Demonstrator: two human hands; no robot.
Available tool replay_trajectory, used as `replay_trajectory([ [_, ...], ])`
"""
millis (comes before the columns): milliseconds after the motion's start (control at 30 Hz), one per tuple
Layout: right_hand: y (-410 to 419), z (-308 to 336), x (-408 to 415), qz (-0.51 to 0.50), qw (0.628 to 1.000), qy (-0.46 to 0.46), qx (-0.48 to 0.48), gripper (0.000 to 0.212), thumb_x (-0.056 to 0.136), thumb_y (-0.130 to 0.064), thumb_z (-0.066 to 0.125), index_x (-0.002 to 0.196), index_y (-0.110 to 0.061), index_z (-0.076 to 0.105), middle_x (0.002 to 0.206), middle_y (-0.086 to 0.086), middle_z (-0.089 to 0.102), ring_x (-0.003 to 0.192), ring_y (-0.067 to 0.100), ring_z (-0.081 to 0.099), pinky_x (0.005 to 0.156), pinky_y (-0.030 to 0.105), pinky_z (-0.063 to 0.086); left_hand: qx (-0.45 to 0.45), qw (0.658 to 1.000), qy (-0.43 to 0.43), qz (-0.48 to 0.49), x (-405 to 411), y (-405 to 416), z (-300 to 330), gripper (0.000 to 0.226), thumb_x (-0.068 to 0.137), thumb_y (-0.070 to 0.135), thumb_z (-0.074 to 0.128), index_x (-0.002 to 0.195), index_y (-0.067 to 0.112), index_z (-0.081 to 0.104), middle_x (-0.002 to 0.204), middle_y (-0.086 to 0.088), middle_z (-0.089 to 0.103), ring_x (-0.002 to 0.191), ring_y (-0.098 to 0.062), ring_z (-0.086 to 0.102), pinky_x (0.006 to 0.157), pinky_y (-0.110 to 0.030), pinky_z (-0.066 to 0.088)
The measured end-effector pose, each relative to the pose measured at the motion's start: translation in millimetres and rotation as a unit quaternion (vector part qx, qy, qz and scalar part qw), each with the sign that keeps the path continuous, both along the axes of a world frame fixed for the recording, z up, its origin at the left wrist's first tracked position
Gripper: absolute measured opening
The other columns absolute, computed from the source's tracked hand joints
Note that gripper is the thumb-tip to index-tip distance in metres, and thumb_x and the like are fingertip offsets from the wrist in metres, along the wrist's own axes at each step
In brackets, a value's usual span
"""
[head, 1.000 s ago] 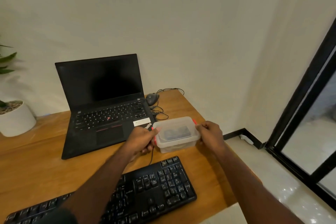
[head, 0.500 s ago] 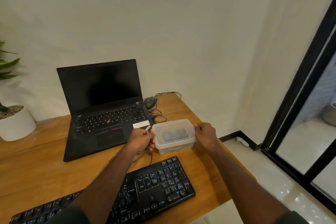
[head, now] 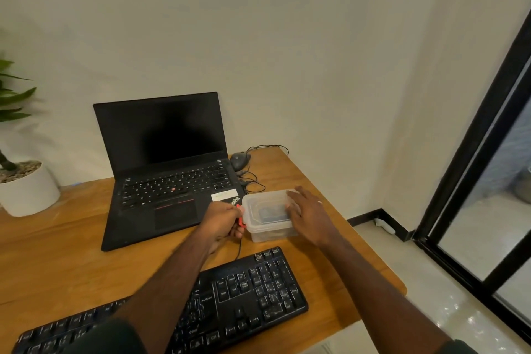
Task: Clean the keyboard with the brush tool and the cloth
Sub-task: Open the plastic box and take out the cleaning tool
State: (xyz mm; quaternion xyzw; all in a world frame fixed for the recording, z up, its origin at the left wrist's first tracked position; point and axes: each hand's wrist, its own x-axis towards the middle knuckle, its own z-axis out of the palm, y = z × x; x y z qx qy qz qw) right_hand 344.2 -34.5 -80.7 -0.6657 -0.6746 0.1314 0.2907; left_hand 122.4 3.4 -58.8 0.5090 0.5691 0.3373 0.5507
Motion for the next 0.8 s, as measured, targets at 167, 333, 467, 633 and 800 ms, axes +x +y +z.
replay_trajectory([
  [167,2,-2,0,-0.001,1.000,0.006,-0.017,0.046,0.107,-0.032,0.041,0.150,-0.014,0.043,0.163,0.006,0.029,0.148,0.029,0.027,0.118,0.044,0.031,0.017,1.000,0.009,-0.023,-6,-1,-2,0.026,0.101,0.009,0.053,0.088,-0.010,0.066,0.060,-0.015,0.063,0.047,-0.019,0.055,0.043,-0.027,0.047],
  [333,-1,5,12,0.037,0.999,0.025,-0.031,0.054,0.105,-0.040,0.048,0.153,-0.018,0.038,0.164,0.001,0.028,0.149,0.023,0.027,0.119,0.039,0.026,0.072,0.995,0.064,-0.034,-23,2,-12,0.020,0.096,0.010,0.060,0.116,0.009,0.062,0.077,-0.012,0.069,0.054,-0.018,0.055,0.042,-0.027,0.039],
  [467,-7,8,31,0.061,0.992,0.102,-0.045,0.064,0.095,-0.041,0.064,0.151,-0.025,0.039,0.157,-0.002,0.038,0.142,0.024,0.039,0.115,0.049,0.040,0.109,0.983,0.096,-0.110,-34,3,-17,0.073,0.081,-0.004,0.073,0.144,0.017,0.045,0.126,0.000,0.058,0.061,-0.006,0.052,0.053,-0.019,0.045],
  [633,-10,8,52,0.131,0.965,0.197,-0.109,0.085,0.079,-0.033,0.084,0.150,-0.032,0.036,0.146,-0.009,0.049,0.132,0.016,0.050,0.106,0.038,0.051,0.116,0.962,0.102,-0.223,-27,4,-17,0.117,0.057,0.011,0.094,0.153,0.025,0.028,0.142,0.003,0.048,0.095,-0.006,0.058,0.086,-0.034,0.057],
  [800,-8,9,54,0.154,0.968,0.169,-0.101,0.086,0.075,-0.031,0.088,0.143,-0.043,0.037,0.143,-0.015,0.050,0.131,0.013,0.051,0.101,0.025,0.050,0.154,0.954,0.155,-0.205,-21,6,-11,0.121,0.045,0.034,0.096,0.149,0.023,0.036,0.140,0.004,0.045,0.125,-0.014,0.047,0.109,-0.044,0.043],
])
